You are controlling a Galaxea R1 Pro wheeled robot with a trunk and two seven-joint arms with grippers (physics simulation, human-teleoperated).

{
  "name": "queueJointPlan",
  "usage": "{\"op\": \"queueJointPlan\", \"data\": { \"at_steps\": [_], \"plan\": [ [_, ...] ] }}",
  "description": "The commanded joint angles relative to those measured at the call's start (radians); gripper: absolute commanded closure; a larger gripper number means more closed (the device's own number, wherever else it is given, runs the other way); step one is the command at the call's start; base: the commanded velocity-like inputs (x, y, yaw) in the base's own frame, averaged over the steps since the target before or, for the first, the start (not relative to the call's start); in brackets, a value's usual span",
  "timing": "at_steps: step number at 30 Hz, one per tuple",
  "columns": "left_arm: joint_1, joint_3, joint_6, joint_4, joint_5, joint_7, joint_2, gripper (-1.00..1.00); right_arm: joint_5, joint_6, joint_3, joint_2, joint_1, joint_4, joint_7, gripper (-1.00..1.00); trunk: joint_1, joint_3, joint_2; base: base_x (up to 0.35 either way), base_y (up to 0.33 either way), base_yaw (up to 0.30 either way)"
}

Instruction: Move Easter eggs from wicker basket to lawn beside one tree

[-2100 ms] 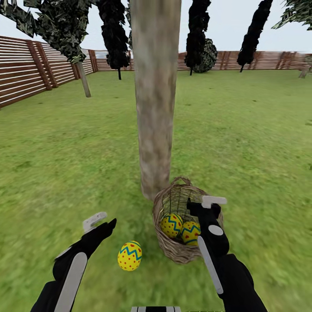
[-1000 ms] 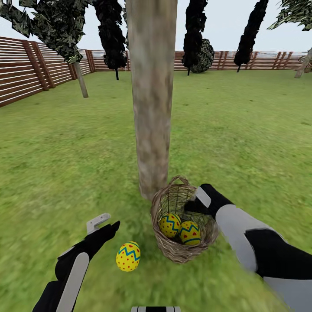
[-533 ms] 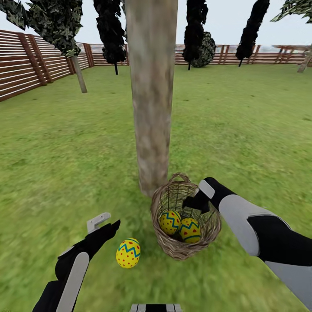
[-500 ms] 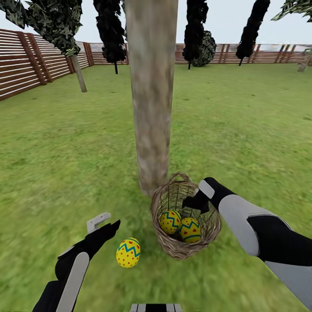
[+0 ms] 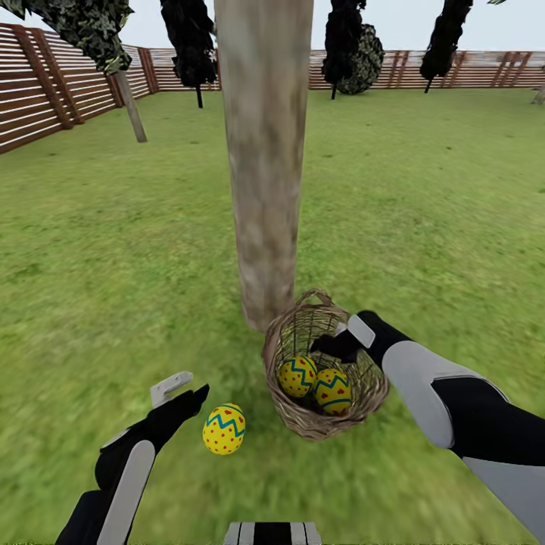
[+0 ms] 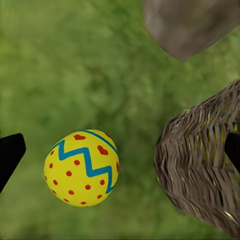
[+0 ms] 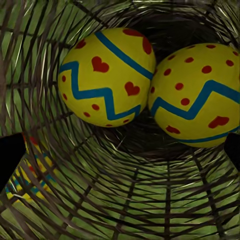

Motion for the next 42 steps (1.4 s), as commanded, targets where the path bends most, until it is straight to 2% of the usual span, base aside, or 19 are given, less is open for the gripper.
{"op": "queueJointPlan", "data": {
  "at_steps": [1,9,16,20,22,35,42],
  "plan": [
    [0.0,0.001,0.004,-0.001,0.011,0.008,-0.001,-1.0,-0.011,0.0,0.006,0.0,0.0,-0.002,-0.008,-1.0,0.0,-0.005,-0.001,0.0,0.0,0.0],
    [0.0,0.001,0.004,-0.001,0.011,0.008,-0.001,-1.0,-0.007,-0.037,0.008,-0.002,0.0,-0.004,0.016,-1.0,0.004,-0.036,-0.002,0.0,0.0,0.0],
    [0.0,0.001,0.004,-0.001,0.011,0.008,-0.001,-1.0,-0.003,-0.037,0.013,-0.001,0.0,-0.008,0.023,-1.0,0.007,-0.063,-0.004,0.0,0.0,0.0],
    [-0.001,0.001,0.004,-0.001,0.011,0.008,-0.001,-1.0,-0.002,0.001,0.013,-0.001,0.0,-0.009,0.021,-1.0,0.009,-0.078,-0.005,0.0,0.0,0.0],
    [-0.001,0.001,0.004,-0.001,0.011,0.009,-0.001,-1.0,-0.002,0.051,0.012,-0.002,-0.002,-0.017,0.02,-1.0,0.01,-0.086,-0.006,0.0,0.0,0.0],
    [0.0,-0.002,0.003,-0.001,0.011,0.009,-0.002,-1.0,-0.007,0.114,0.009,-0.018,-0.009,-0.098,0.022,-1.0,0.015,-0.136,-0.009,0.0,0.0,0.0],
    [0.0,-0.006,0.001,-0.001,0.011,0.004,-0.002,-1.0,-0.007,0.145,0.009,-0.017,-0.017,-0.1,0.021,-1.0,0.015,-0.136,-0.009,0.0,0.0,0.0]
  ]
}}
